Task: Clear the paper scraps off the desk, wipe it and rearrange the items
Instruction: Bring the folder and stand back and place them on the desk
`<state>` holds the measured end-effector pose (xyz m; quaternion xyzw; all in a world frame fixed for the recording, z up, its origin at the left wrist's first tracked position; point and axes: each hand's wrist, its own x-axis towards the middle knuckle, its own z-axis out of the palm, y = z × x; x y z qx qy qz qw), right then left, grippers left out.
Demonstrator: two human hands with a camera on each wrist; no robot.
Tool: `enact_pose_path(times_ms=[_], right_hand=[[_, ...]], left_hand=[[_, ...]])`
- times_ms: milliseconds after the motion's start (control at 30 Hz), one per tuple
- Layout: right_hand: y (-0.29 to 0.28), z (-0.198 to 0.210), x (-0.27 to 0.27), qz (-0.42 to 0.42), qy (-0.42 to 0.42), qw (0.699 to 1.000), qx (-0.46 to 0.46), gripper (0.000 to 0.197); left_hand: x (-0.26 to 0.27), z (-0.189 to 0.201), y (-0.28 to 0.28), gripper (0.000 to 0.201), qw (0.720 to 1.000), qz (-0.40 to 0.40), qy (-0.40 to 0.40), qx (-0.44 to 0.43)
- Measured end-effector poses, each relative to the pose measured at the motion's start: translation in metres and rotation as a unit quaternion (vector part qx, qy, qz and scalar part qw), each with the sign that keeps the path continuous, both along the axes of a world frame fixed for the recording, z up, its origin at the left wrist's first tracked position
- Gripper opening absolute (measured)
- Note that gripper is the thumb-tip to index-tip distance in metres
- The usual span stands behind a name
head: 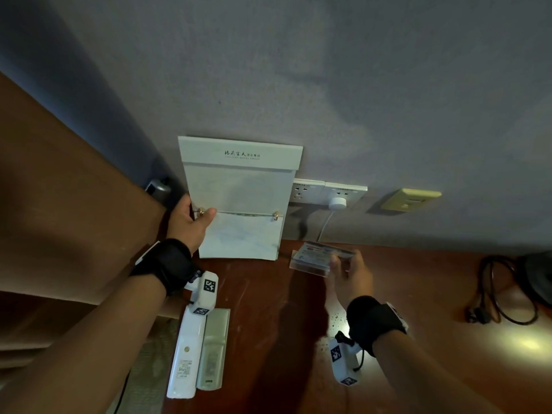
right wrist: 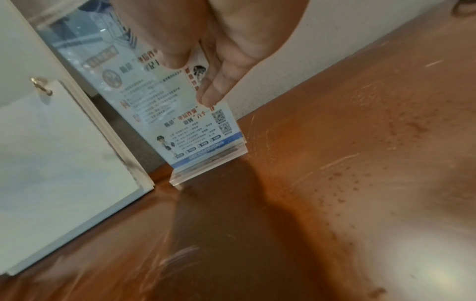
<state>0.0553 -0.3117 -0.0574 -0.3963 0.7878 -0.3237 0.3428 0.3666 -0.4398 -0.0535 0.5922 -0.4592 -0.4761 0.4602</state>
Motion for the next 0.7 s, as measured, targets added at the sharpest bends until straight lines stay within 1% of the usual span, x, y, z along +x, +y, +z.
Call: enact_pose_path(times_ms=[167,367,533,633,700], right_hand=[[-0.014,0.006,-0.003,0.026,-0.011,1.0,0.012,0.016],[-0.032,0.009,-0.01,0.061,-0.005,0.998,0.028,0.021],[-0.036,0.008,-0.002,0.072,-0.007,0.997,0.026,0.025],[-0.037,0.005,0.0,0.067,-0.012,0.997,0.024,0.021],[-0.037,0.005,0.0,0.067,-0.015,0.997,0.031,0.02]], left_hand=[[0.005,-0.002,0.01,0.037,0.999,-0.018,-0.036,0.0],[0.007,-0.013,0.02,0.052,0.994,-0.023,-0.098,0.053],[0.005,-0.026,0.031,0.058,0.981,-0.019,-0.165,0.098],[0.007,-0.036,0.033,0.061,0.978,-0.016,-0.171,0.122],[0.009,-0.042,0.035,0.067,0.975,-0.021,-0.171,0.14]])
